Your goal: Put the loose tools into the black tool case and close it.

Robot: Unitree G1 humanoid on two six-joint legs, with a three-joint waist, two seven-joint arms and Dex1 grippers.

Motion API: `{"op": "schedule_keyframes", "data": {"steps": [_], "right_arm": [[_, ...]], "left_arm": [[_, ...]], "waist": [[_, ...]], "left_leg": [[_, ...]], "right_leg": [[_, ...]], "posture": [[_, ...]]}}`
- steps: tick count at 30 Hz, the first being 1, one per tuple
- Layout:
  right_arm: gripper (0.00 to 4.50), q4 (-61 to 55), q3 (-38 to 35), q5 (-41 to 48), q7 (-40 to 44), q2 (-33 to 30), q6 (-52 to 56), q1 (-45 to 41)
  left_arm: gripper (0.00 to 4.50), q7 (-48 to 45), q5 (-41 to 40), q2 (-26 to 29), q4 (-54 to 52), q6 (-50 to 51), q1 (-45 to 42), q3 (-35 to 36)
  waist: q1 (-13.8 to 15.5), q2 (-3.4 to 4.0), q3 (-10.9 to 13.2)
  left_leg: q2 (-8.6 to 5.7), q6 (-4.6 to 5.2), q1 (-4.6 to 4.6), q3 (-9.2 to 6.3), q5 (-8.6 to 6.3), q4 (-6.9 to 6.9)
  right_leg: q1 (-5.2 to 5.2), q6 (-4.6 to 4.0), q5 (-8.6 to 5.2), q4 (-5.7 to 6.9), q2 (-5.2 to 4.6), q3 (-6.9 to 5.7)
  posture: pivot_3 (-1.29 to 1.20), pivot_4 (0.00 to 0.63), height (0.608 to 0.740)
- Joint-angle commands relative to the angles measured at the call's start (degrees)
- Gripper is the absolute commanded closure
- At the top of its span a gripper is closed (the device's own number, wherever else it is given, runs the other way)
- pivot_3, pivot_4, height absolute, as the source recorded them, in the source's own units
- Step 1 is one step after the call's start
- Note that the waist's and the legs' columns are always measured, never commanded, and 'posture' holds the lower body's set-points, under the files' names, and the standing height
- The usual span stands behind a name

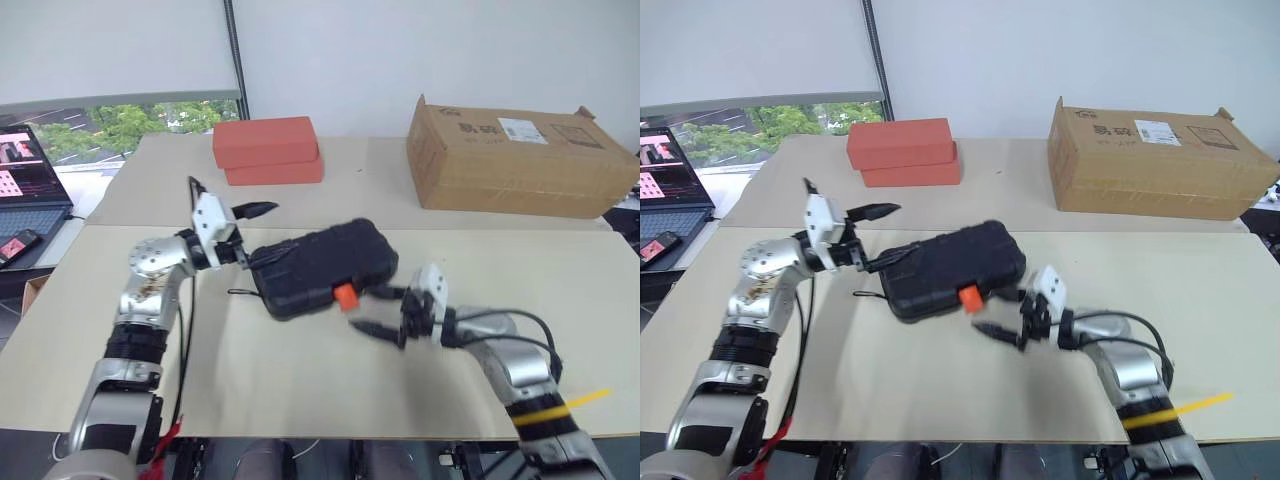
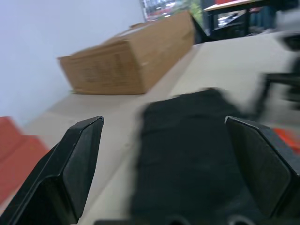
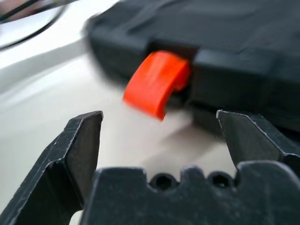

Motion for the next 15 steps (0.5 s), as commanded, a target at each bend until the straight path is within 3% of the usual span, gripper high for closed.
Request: {"op": "schedule_keyframes", "data": {"steps": [1, 8, 15], "right_arm": [[0.00, 3.81, -1.09, -3.62, -2.86, 0.17, -4.91, -2.36], [0.00, -8.81, -1.89, -0.39, 0.38, -3.98, 3.12, 3.89], [0.00, -18.89, 1.08, -4.11, -6.91, -3.76, 12.15, 7.99]], "left_arm": [[0.06, 1.33, 1.53, -1.96, 0.05, -0.49, -2.96, -0.86], [0.06, 11.35, 10.79, -6.20, 9.06, 1.00, -6.26, -3.94], [0.06, 11.71, 13.70, -7.87, 7.73, 2.65, -3.40, -6.71]], "waist": [[0.32, 0.00, 0.00], [0.39, 0.01, -0.01], [-0.03, 0.01, -0.02]], "left_leg": [[0.00, -0.34, 0.00, -0.04, 0.21, -0.01], [-0.10, -0.23, -0.17, -0.02, 0.14, -0.12], [-0.09, -0.06, -0.08, -0.09, 0.01, -0.17]], "right_leg": [[0.03, -0.20, 0.12, 0.00, 0.00, -0.08], [-0.04, -0.13, 0.02, -0.15, -0.06, -0.06], [0.06, -0.07, -0.01, -0.24, -0.12, -0.09]], "posture": [[0.00, 0.150, 0.711], [0.00, 0.150, 0.711], [0.00, 0.150, 0.711]]}}
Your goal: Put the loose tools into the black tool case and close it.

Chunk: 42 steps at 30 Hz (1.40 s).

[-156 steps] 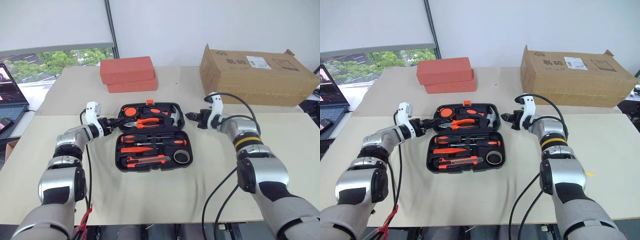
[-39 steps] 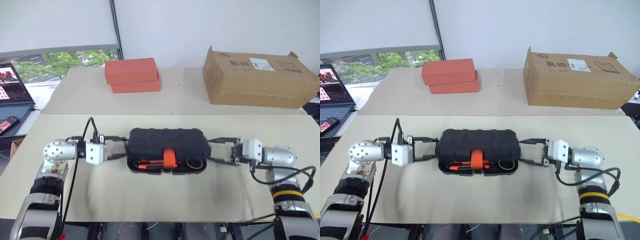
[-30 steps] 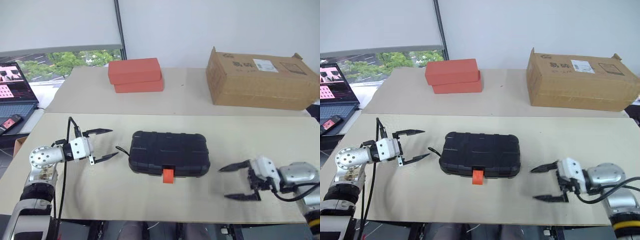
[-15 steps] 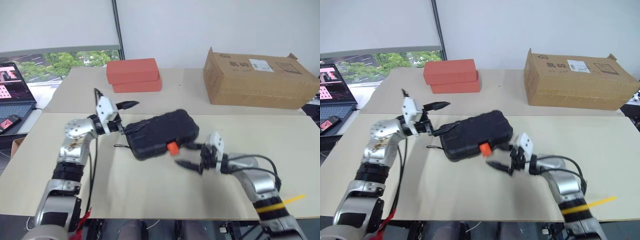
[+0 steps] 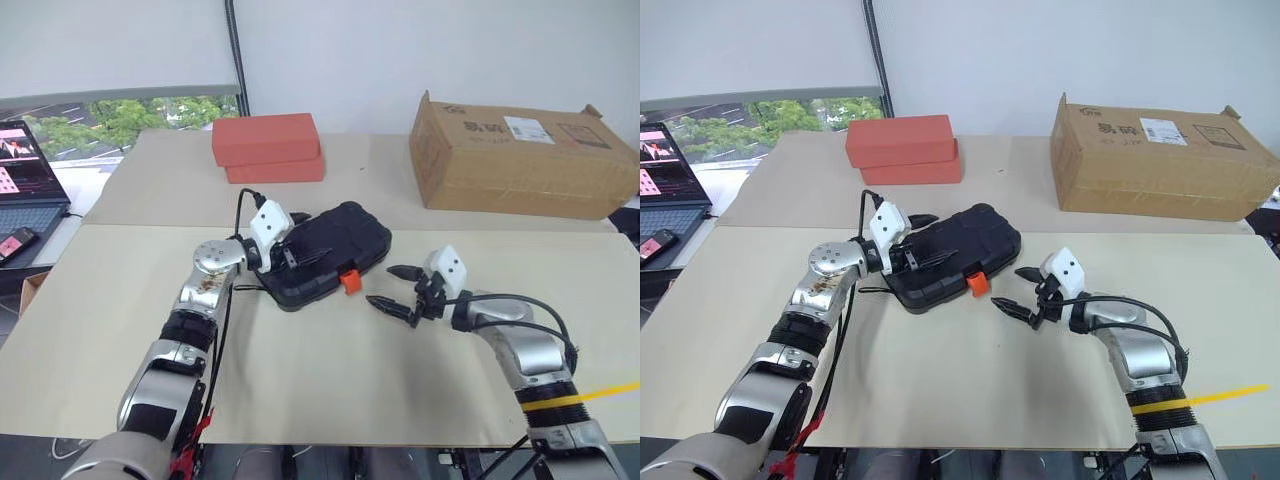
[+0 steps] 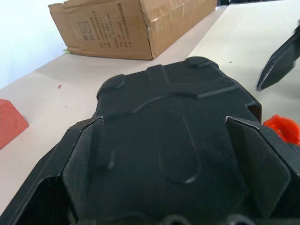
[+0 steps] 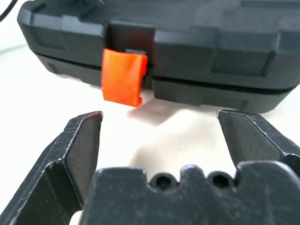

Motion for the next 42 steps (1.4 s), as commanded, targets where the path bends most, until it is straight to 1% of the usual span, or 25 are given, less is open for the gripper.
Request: {"op": "schedule_keyframes", "data": {"steps": [1, 2, 3, 12, 14, 16, 21, 22, 23, 24, 30, 34, 40, 42], "right_arm": [[0.00, -5.11, 2.14, -2.71, -4.66, 0.47, 5.31, 0.65], [0.40, -5.78, 2.87, -2.99, -5.28, 0.74, 6.46, 0.89], [0.62, -6.46, 3.36, -3.03, -6.15, 1.29, 8.04, 1.16], [0.62, -6.92, 6.21, -6.60, -13.99, 6.31, 12.80, 0.49], [1.20, -6.11, 6.56, -7.13, -15.15, 7.51, 13.10, -0.51], [1.65, -5.61, 6.74, -7.39, -15.94, 8.62, 13.57, -1.56], [3.48, -5.52, 5.42, -6.83, -17.70, 10.64, 15.61, -3.98], [3.73, -5.76, 5.28, -6.47, -17.65, 10.83, 16.25, -4.32], [4.21, -6.05, 5.00, -5.90, -17.67, 11.20, 17.06, -4.59], [4.43, -6.36, 4.95, -5.49, -17.60, 11.43, 17.76, -4.93], [4.48, -6.50, 5.78, -5.90, -17.66, 11.90, 19.76, -6.36], [4.48, -7.69, 5.88, -5.52, -16.68, 10.82, 21.12, -5.37], [4.48, -14.86, 4.49, -1.96, -10.97, 4.47, 24.05, -1.42], [4.48, -17.06, 3.84, -0.28, -9.89, 3.48, 24.63, -1.54]], "left_arm": [[0.06, 0.48, 1.67, -0.83, -1.66, 1.28, 1.89, -1.76], [0.00, 0.85, 1.66, -1.09, -1.95, 1.56, 2.03, -1.74], [0.00, 1.15, 1.58, -1.33, -2.36, 1.89, 2.23, -1.73], [0.00, 3.69, 1.73, -2.03, -4.60, 4.00, 3.27, -1.47], [0.00, 3.98, 1.71, -2.00, -4.85, 4.24, 3.50, -1.45], [0.00, 4.14, 1.70, -1.98, -4.93, 4.43, 3.59, -1.41], [0.00, 4.31, 1.81, -1.89, -4.34, 4.27, 3.55, -1.40], [0.00, 4.34, 1.85, -1.91, -4.31, 4.22, 3.65, -1.46], [0.00, 4.35, 1.89, -1.94, -4.32, 4.22, 3.72, -1.51], [0.00, 4.35, 1.92, -1.99, -4.36, 4.22, 3.80, -1.59], [0.00, 4.24, 1.99, -2.26, -4.34, 4.18, 4.07, -1.90], [0.00, 4.07, 1.98, -2.20, -4.01, 4.07, 3.91, -1.86], [0.00, 3.99, 2.12, -2.04, -3.37, 3.73, 3.73, -1.81], [0.00, 3.94, 2.18, -2.05, -3.12, 3.61, 3.64, -1.89]], "waist": [[-0.01, 0.01, 0.00], [-0.02, 0.01, 0.00], [-0.02, 0.01, 0.00], [-0.01, 0.01, -0.01], [-0.06, 0.01, -0.01], [-0.07, 0.01, -0.01], [-0.09, 0.01, -0.01], [-0.09, 0.01, -0.01], [-0.09, 0.01, -0.01], [-0.12, 0.01, -0.01], [-0.17, 0.02, -0.01], [-0.19, 0.02, -0.01], [-0.11, 0.02, -0.01], [-0.16, 0.02, -0.01]], "left_leg": [[0.00, 0.29, 0.00, 0.00, -0.17, 0.00], [0.00, 0.31, 0.02, 0.00, -0.18, 0.02], [0.00, 0.34, 0.03, 0.01, -0.20, 0.03], [-0.01, 0.33, 0.05, -0.03, -0.19, 0.05], [-0.01, 0.31, 0.06, -0.03, -0.18, 0.05], [-0.01, 0.31, 0.06, -0.03, -0.18, 0.05], [-0.01, 0.30, 0.06, -0.04, -0.18, 0.05], [-0.01, 0.30, 0.06, -0.03, -0.18, 0.05], [-0.01, 0.31, 0.05, -0.03, -0.18, 0.05], [-0.01, 0.31, 0.06, -0.03, -0.18, 0.05], [0.00, 0.32, 0.06, -0.03, -0.19, 0.04], [0.00, 0.34, 0.06, -0.02, -0.20, 0.04], [-0.01, 0.40, 0.04, -0.04, -0.24, 0.03], [-0.01, 0.45, 0.04, -0.04, -0.27, 0.03]], "right_leg": [[-0.01, 0.00, 0.00, 0.02, -0.01, 0.01], [0.00, 0.00, 0.00, 0.10, -0.04, 0.02], [-0.01, 0.00, 0.00, 0.12, -0.07, 0.03], [0.00, -0.01, 0.01, 0.20, -0.09, 0.02], [0.00, -0.01, 0.01, 0.21, -0.09, 0.02], [-0.01, 0.00, 0.01, 0.21, -0.08, 0.02], [-0.01, -0.01, 0.01, 0.21, -0.07, 0.01], [-0.01, -0.01, 0.01, 0.21, -0.07, 0.01], [-0.01, -0.01, 0.01, 0.21, -0.08, 0.02], [-0.01, -0.01, 0.01, 0.21, -0.08, 0.02], [-0.02, -0.01, 0.01, 0.21, -0.06, 0.01], [-0.01, -0.01, 0.01, 0.21, -0.07, 0.02], [-0.01, -0.01, 0.01, 0.18, -0.10, 0.02], [-0.01, 0.00, 0.01, 0.16, -0.11, 0.01]], "posture": [[0.00, 0.150, 0.711], [0.00, 0.150, 0.711], [0.00, 0.150, 0.711], [0.00, 0.150, 0.711], [0.00, 0.150, 0.711], [0.00, 0.150, 0.711], [0.00, 0.150, 0.711], [0.00, 0.150, 0.711], [0.00, 0.150, 0.711], [0.00, 0.150, 0.711], [0.00, 0.150, 0.711], [0.00, 0.150, 0.711], [0.00, 0.150, 0.711], [0.00, 0.150, 0.711]]}}
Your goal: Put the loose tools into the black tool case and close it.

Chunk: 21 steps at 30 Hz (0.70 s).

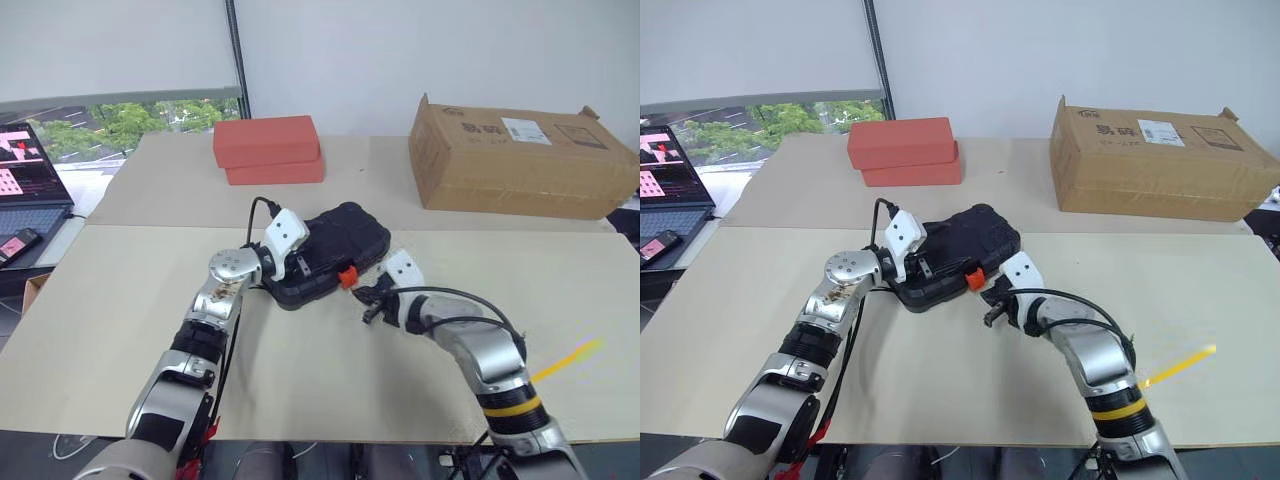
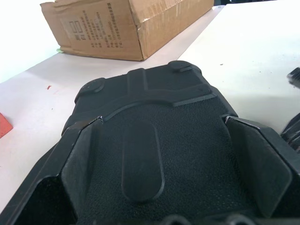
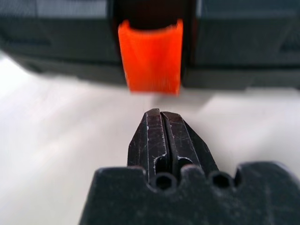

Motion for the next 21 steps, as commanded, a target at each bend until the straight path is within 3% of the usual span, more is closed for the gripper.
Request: {"op": "schedule_keyframes", "data": {"steps": [1, 5, 15, 21], "right_arm": [[4.48, -5.93, -2.52, 3.59, 2.09, -1.03, 0.93, -0.98], [4.48, -3.76, -2.51, 3.97, -0.30, 2.04, 1.37, -5.15], [4.48, 4.12, 3.14, -0.73, -3.55, 5.48, 0.43, -10.05], [4.48, 0.83, -1.85, 2.55, -2.60, 6.39, -1.50, -9.80]], "left_arm": [[0.00, -0.12, 1.30, 0.22, 1.71, 0.30, 0.85, -0.66], [0.00, -0.25, 1.38, -0.06, 1.98, 0.32, 0.74, -0.85], [0.00, -0.74, 1.28, -0.11, 1.64, 0.74, 1.01, -1.09], [0.00, -0.51, 1.20, 0.01, 1.23, 1.11, 1.50, -0.90]], "waist": [[-0.15, 0.00, 0.00], [-0.18, 0.00, 0.00], [-0.17, -0.01, -0.05], [-0.14, 0.01, -0.05]], "left_leg": [[0.00, 0.01, 0.01, 0.00, 0.00, 0.00], [0.08, -0.01, 0.05, -0.01, 0.01, 0.00], [0.02, 0.02, 0.05, 0.04, -0.02, 0.00], [0.05, -0.02, 0.03, 0.02, 0.01, -0.02]], "right_leg": [[0.00, 0.00, 0.00, 0.00, 0.00, 0.02], [0.00, 0.35, -0.20, 0.01, 0.05, 0.01], [0.01, -0.02, 0.02, 0.01, -0.01, 0.02], [-0.01, 0.02, -0.01, 0.02, 0.02, 0.01]], "posture": [[0.00, 0.150, 0.711], [0.00, 0.150, 0.711], [0.00, 0.150, 0.711], [0.00, 0.150, 0.711]]}}
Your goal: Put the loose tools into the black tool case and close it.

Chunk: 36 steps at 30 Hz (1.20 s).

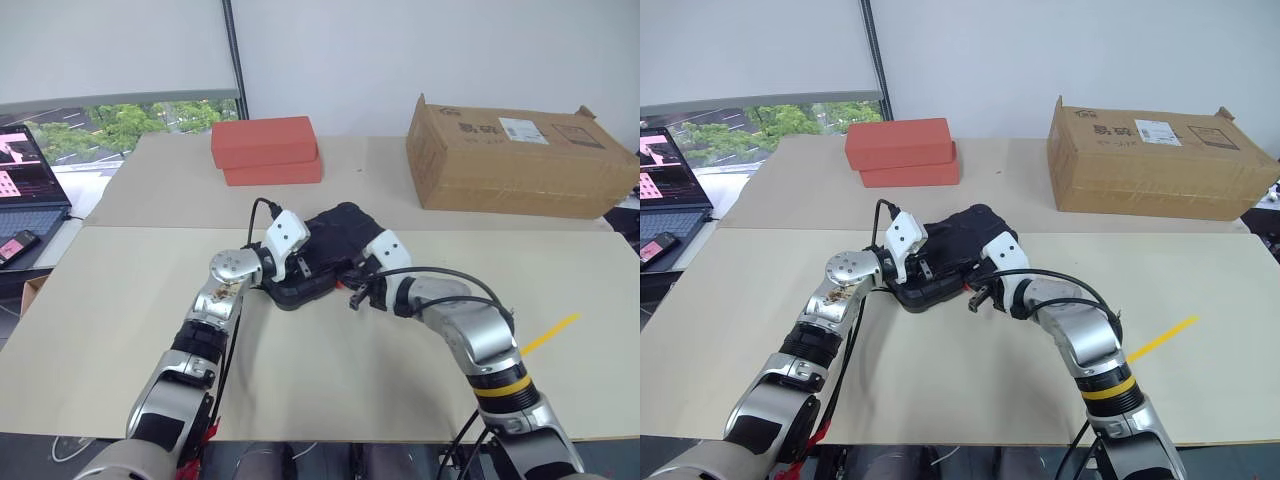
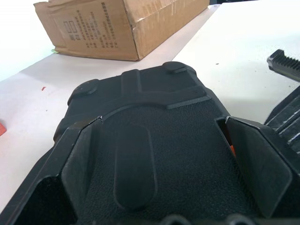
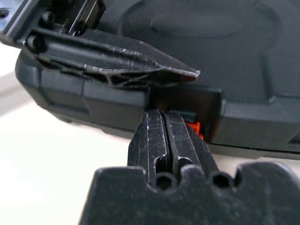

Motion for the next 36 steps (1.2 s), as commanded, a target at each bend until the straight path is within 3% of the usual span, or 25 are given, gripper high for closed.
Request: {"op": "schedule_keyframes", "data": {"steps": [1, 7, 11, 17, 26, 36], "right_arm": [[4.48, -4.98, -4.56, 3.40, 1.54, -0.87, -1.28, 0.05], [4.48, -11.88, -11.08, 11.30, 5.67, -4.84, 2.63, 2.96], [4.48, -12.36, -7.84, 9.79, 6.92, -10.12, 3.81, 7.01], [4.48, -7.75, -3.92, 6.91, 4.14, -7.77, 0.86, 7.04], [4.48, 0.80, -1.24, 3.84, 3.00, -2.81, -3.50, 0.56], [4.48, -6.43, -4.91, 9.53, 9.39, -7.09, -1.06, 3.59]], "left_arm": [[0.00, -0.06, 1.01, 0.14, 0.90, 1.04, 1.65, -0.66], [0.00, 0.06, 1.00, -0.07, 1.11, 1.08, 1.77, -0.68], [0.00, -0.15, 1.05, -0.26, 1.70, 0.95, 1.50, -0.83], [0.00, -0.20, 1.17, -0.58, 2.28, 0.89, 1.02, -0.93], [0.00, 0.06, 1.04, -0.21, 1.32, 1.31, 1.96, -0.59], [0.00, 0.26, 0.88, 0.52, 0.05, 2.10, 3.10, -0.08]], "waist": [[0.04, 0.00, 0.00], [0.16, 0.00, 0.00], [0.21, -0.01, -0.01], [0.13, -0.01, -0.01], [0.16, 0.00, -0.01], [0.09, 0.00, -0.01]], "left_leg": [[-0.01, 0.00, -0.01, 0.00, 0.00, 0.00], [-0.02, 0.04, -0.03, -0.01, -0.03, -0.01], [-0.02, 0.07, -0.02, -0.05, -0.06, -0.02], [0.02, 0.04, 0.00, -0.06, -0.03, -0.03], [-0.01, 0.06, -0.02, -0.04, -0.05, -0.03], [-0.01, 0.07, -0.03, -0.04, -0.06, -0.06]], "right_leg": [[0.00, -0.02, 0.01, 0.00, -0.01, 0.00], [0.01, -0.03, 0.02, -0.05, -0.02, -0.01], [0.04, 0.07, -0.04, -0.09, -0.04, -0.04], [0.00, 0.33, -0.19, -0.06, -0.04, -0.02], [0.00, 0.31, -0.18, -0.06, -0.05, -0.02], [0.00, 0.08, -0.04, -0.08, -0.07, -0.02]], "posture": [[0.00, 0.150, 0.711], [0.00, 0.150, 0.711], [0.00, 0.150, 0.711], [0.00, 0.150, 0.711], [0.00, 0.150, 0.711], [0.00, 0.150, 0.711]]}}
